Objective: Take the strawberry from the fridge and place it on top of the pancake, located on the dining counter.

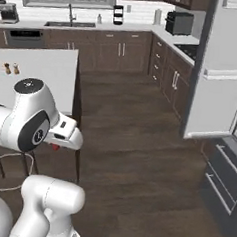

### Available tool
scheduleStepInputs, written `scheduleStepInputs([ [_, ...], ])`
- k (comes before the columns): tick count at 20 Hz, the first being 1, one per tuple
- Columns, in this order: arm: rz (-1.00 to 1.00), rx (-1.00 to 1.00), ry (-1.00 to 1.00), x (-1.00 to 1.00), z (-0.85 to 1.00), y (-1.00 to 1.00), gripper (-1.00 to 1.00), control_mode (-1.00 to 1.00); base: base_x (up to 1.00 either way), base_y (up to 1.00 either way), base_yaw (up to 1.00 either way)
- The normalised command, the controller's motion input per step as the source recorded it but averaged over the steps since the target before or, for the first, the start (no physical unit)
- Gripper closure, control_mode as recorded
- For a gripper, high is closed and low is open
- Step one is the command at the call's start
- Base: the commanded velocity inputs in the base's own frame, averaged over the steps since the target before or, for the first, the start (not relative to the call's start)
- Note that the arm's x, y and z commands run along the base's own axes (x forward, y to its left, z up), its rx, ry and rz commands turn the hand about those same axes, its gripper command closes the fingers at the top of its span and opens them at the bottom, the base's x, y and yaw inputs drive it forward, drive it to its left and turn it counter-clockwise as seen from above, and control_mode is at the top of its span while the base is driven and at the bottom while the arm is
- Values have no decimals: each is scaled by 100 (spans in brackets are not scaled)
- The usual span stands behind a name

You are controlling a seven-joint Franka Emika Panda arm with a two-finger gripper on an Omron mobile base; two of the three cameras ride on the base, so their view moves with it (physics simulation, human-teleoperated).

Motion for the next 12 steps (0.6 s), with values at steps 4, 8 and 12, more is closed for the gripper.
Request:
scheduleStepInputs([
  [4,0,0,0,0,0,0,100,100,-14,74,60],
  [8,0,0,0,0,0,0,100,100,0,83,53],
  [12,0,0,0,0,0,0,100,100,5,97,30],
])
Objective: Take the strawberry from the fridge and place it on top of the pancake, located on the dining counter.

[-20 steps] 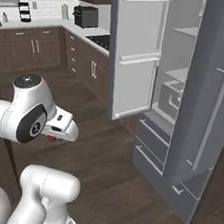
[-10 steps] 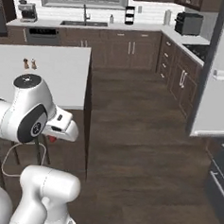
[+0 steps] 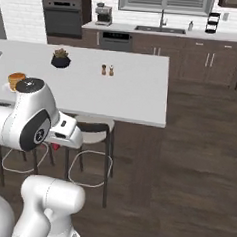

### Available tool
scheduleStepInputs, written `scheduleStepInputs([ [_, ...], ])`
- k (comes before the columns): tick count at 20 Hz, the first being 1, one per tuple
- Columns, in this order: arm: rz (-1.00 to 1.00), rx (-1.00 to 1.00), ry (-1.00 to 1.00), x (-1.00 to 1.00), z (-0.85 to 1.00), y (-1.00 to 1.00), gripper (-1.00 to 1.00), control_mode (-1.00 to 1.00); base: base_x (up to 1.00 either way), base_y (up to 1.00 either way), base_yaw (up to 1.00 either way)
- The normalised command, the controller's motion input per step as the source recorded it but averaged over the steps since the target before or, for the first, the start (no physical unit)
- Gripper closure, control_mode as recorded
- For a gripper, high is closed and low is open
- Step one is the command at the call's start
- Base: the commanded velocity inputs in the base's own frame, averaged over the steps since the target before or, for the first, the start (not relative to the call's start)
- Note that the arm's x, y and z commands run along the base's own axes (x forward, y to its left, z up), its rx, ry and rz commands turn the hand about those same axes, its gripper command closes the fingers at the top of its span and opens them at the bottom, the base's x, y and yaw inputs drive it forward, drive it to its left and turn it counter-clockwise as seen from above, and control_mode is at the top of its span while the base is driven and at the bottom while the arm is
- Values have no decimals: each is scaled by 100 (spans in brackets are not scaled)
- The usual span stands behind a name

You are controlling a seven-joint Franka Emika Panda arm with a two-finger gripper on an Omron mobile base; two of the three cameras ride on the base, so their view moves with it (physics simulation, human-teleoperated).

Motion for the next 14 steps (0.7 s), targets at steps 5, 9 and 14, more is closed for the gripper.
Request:
scheduleStepInputs([
  [5,0,0,0,0,0,0,100,100,32,100,13],
  [9,0,0,0,0,0,0,100,100,50,100,0],
  [14,0,0,0,0,0,0,100,100,54,100,0],
])
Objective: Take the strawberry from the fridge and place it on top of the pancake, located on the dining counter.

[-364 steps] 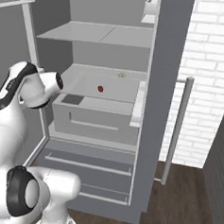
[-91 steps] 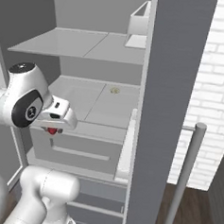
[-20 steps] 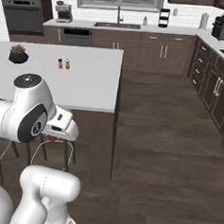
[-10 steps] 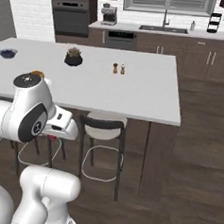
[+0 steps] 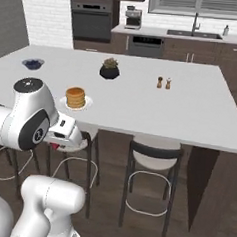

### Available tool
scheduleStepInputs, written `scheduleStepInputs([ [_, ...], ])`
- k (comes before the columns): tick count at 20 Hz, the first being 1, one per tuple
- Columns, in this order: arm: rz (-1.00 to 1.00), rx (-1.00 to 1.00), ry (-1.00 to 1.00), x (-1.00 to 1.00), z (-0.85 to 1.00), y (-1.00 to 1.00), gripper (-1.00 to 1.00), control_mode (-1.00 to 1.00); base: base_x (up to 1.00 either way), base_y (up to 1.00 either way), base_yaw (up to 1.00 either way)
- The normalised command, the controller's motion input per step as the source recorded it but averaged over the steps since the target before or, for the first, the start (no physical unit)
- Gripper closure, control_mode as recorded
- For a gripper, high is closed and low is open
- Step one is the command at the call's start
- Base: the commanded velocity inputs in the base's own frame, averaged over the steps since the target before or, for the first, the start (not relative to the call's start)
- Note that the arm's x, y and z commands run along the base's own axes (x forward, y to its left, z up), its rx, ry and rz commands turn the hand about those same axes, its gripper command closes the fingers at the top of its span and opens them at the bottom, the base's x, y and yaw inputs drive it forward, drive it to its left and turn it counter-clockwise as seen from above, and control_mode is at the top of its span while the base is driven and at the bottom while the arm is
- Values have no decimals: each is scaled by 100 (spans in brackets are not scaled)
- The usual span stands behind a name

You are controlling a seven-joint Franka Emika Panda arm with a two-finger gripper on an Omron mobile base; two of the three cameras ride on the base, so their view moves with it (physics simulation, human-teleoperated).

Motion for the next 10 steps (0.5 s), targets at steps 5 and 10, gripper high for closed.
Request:
scheduleStepInputs([
  [5,0,0,0,0,0,0,100,100,52,100,-6],
  [10,0,0,0,0,0,0,100,100,45,93,-16],
])
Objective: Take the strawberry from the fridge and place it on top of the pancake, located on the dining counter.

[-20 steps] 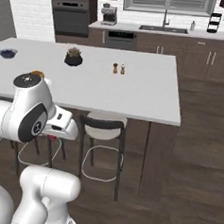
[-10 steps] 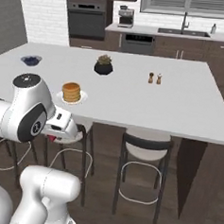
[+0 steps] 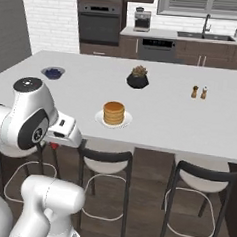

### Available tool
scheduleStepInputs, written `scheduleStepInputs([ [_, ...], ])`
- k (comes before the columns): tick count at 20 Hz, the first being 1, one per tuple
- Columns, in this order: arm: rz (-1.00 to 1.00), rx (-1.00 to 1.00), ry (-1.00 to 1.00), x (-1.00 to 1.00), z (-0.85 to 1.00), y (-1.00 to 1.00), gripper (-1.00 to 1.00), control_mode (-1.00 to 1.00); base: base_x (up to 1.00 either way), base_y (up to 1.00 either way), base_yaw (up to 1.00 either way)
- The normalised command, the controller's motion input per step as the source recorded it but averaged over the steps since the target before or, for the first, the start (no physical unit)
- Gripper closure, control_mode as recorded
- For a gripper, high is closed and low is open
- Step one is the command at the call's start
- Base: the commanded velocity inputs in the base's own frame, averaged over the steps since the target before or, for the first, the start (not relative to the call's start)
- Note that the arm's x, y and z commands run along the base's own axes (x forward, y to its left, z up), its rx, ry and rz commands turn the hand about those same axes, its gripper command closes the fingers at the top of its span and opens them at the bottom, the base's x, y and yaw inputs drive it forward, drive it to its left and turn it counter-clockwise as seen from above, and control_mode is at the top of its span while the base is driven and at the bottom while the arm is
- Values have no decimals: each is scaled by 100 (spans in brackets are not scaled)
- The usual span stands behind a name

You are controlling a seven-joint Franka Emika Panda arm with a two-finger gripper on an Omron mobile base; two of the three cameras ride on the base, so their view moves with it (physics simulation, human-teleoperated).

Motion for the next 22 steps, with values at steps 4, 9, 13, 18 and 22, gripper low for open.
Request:
scheduleStepInputs([
  [4,0,0,0,0,0,0,100,100,34,17,-16],
  [9,0,0,0,0,0,0,100,100,46,0,-3],
  [13,0,0,0,0,0,0,100,100,58,0,0],
  [18,0,0,0,0,0,0,100,100,52,-4,-2],
  [22,0,0,0,0,0,0,100,100,64,-8,-5],
])
